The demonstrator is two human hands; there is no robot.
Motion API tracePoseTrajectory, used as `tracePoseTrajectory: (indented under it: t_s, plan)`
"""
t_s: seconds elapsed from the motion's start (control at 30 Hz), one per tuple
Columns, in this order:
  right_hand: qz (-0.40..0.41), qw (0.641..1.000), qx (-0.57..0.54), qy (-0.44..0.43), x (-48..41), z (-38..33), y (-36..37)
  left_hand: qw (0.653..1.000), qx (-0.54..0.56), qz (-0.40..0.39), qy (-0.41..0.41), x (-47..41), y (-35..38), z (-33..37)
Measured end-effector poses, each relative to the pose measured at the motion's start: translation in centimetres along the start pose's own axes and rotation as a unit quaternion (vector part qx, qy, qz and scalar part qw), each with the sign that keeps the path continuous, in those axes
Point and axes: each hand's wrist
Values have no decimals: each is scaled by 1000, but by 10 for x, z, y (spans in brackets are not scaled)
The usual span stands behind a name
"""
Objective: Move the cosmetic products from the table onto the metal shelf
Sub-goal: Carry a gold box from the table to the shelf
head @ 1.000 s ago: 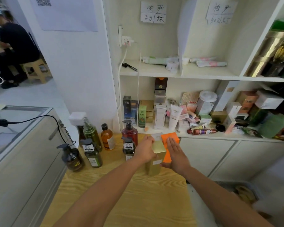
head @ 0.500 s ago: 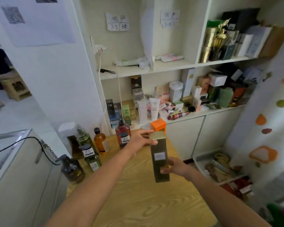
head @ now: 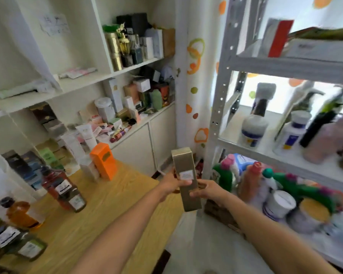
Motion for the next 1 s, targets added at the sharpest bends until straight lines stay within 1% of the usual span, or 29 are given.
tracePoseTrajectory:
  t_s: [0.1, 0.27, 0.43, 0.6, 0.73, 0.83, 1.0]
  plan:
    - [74, 997, -35, 2, 51, 23, -26, 997, -46, -67, 18, -17, 50, 25]
    - [168, 983, -76, 9, 140, 58, -66, 983, -69, -151, 74, -36, 150, 57]
    - [241, 966, -96, 9, 228, 91, -100, 966, -87, -215, 115, -39, 248, 79]
    - [299, 948, -110, 13, 316, 131, -130, 954, -90, -257, 126, -37, 351, 96]
    - [337, 933, -122, -14, 392, 162, -154, 943, -115, -280, 137, -39, 438, 109]
    - [363, 924, -115, -19, 449, 186, -172, 938, -138, -280, 151, -37, 504, 116]
    - [427, 898, -103, -11, 534, 224, -194, 928, -123, -312, 160, -33, 608, 124]
Point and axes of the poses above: each hand's wrist, its own x-axis away from the middle knuckle, its own y-axis out of the palm, z = x × y, and after that the axes turned 13 degrees about -z, right-handed
